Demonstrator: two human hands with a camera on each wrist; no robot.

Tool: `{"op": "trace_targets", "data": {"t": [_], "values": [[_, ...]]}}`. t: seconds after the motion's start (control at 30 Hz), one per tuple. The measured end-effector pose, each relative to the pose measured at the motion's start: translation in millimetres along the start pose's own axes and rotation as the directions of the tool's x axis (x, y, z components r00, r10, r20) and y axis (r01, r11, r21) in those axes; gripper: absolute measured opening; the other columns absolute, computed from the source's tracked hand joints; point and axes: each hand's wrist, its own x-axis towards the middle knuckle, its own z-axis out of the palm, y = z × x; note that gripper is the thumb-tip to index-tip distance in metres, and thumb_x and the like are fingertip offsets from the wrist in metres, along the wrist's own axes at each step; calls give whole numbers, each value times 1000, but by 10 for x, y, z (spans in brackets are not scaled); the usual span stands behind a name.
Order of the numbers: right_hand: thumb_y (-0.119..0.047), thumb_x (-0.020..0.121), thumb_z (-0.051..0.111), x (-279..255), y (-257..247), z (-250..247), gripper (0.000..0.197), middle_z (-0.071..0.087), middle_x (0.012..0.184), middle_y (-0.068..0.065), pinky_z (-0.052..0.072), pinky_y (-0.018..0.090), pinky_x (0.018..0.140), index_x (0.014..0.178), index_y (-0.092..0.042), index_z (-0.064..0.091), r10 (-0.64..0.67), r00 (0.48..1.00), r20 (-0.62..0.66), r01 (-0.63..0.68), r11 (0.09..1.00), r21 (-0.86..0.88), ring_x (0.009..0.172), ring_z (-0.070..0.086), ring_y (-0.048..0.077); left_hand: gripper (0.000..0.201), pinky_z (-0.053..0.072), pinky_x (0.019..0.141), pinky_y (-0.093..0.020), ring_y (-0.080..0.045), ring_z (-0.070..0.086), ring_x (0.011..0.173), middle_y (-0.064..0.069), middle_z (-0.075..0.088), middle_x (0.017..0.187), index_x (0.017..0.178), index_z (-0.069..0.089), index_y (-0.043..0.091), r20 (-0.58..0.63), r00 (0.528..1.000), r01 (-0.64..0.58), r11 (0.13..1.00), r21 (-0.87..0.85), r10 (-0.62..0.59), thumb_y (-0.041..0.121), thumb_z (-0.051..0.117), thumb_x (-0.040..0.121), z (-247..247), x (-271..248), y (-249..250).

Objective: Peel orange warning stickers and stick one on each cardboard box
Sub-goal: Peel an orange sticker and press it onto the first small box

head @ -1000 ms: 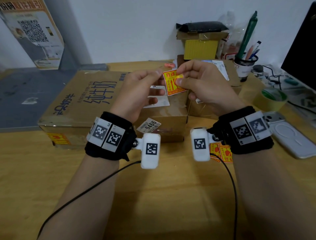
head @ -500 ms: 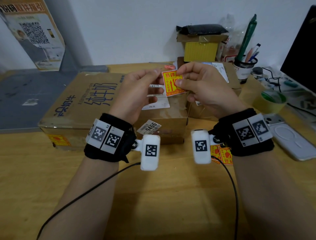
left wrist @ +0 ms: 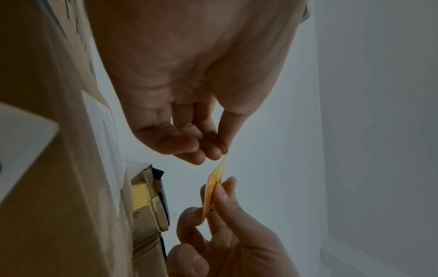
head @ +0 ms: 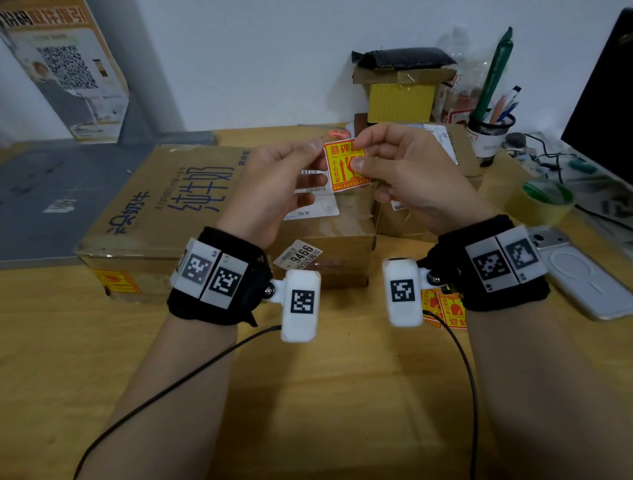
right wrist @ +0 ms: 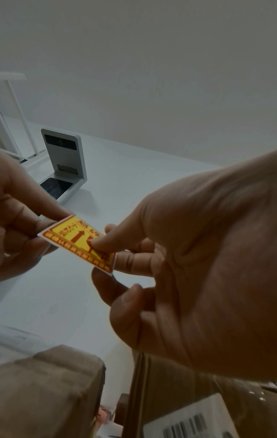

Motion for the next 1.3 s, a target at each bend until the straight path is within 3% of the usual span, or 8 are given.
{"op": "trace_targets", "data": {"t": [0.27, 0.67, 0.8, 1.03, 1.17, 1.3], "values": [[3, 94, 66, -1, -4, 6, 21, 68, 83, 2, 37, 22, 41, 92, -18, 64, 0, 1000, 8, 0, 1000, 1, 69, 68, 10, 29, 45, 54, -20, -10, 60, 69, 6, 64, 68, 77, 68, 16, 30, 1000, 7, 1000, -30, -6, 23, 55, 102, -11, 26, -22], [1, 93, 67, 9, 10, 12, 20, 70, 82, -1, 36, 27, 44, 92, -19, 65, -10, 1000, 14, 10, 1000, 29, 71, 66, 14, 29, 40, 51, -18, -8, 54, 63, 3, 59, 69, 80, 70, 13, 128, 989, 103, 961, -255, -72, 18, 52, 103, -6, 42, -29], [0, 93, 68, 10, 15, 20, 20, 71, 79, -5, 38, 25, 43, 92, -20, 65, -10, 1000, 17, 9, 1000, 28, 72, 67, 14, 40, 38, 51, -18, -8, 53, 62, 2, 57, 70, 71, 76, 17, 177, 982, 126, 943, -308, -74, 17, 51, 103, -3, 42, -37], [0, 91, 68, 14, 17, 35, 21, 69, 82, 0, 36, 24, 42, 90, -20, 65, -19, 1000, 18, 18, 999, 50, 71, 65, 17, 23, 37, 48, -17, -8, 51, 61, 2, 55, 68, 86, 66, 11, 146, 984, 139, 950, -280, -101, 16, 51, 102, 37, 45, -54], [1, 92, 67, 15, 23, 31, 21, 68, 79, -2, 35, 25, 43, 90, -20, 65, -22, 1000, 16, 21, 998, 52, 64, 64, 10, 20, 37, 48, -18, -8, 51, 60, 2, 54, 69, 87, 63, 10, 162, 981, 146, 953, -267, -105, 17, 52, 102, 45, 43, -53], [2, 93, 67, 8, 21, 29, 22, 68, 77, -4, 35, 24, 42, 90, -19, 64, -19, 1000, 9, 19, 999, 35, 65, 65, 11, 25, 37, 48, -17, -7, 51, 60, 3, 55, 68, 82, 67, 12, 160, 982, 144, 943, -301, -98, 18, 52, 102, 39, 44, -51]]}}
